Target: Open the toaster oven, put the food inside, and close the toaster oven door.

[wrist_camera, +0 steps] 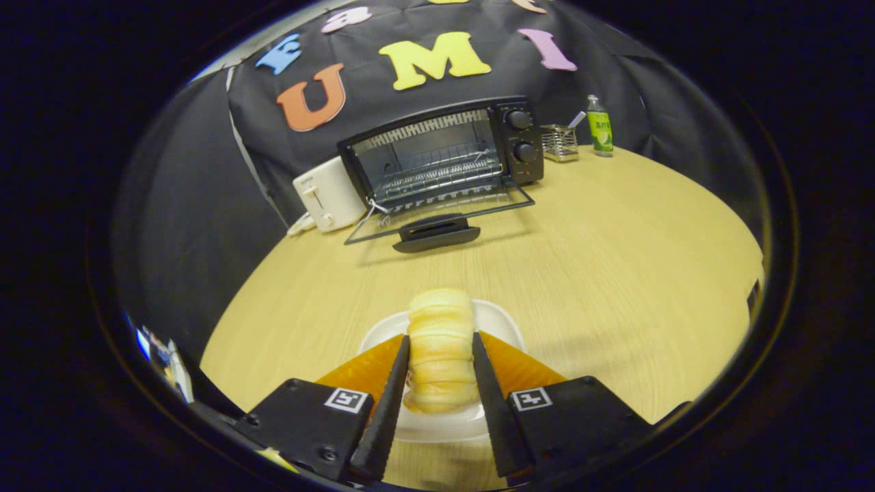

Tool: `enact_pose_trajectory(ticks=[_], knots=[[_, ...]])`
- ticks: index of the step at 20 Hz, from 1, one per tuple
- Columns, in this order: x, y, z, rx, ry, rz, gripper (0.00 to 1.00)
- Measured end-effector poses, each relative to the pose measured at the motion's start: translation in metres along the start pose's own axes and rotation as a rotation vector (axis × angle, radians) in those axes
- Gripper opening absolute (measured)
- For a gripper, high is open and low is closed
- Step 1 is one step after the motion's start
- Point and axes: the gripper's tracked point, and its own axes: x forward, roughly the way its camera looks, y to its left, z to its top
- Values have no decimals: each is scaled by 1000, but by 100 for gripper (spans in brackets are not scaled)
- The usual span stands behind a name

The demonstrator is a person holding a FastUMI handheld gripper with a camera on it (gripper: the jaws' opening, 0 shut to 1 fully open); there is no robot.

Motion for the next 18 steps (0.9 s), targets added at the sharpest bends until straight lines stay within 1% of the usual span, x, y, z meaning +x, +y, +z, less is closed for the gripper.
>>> enact_pose_trajectory(ticks=[2, 4, 6, 8, 9, 10, 11, 13, 14, 15, 17, 18], knots=[[-4, 12, 33, 112, -57, 92, 62], [-4, 19, 64, 197, -113, 172, 62], [4, 18, 95, 236, -178, 220, 62], [16, 19, 125, 236, -277, 275, 62], [24, 17, 133, 250, -304, 284, 62], [34, 14, 141, 266, -322, 293, 61], [44, 17, 144, 286, -314, 313, 61], [65, 25, 151, 358, -280, 375, 62], [76, 25, 159, 393, -277, 390, 62], [88, 22, 169, 425, -285, 388, 62], [117, 17, 187, 456, -291, 355, 63], [131, 18, 197, 462, -296, 357, 63]])
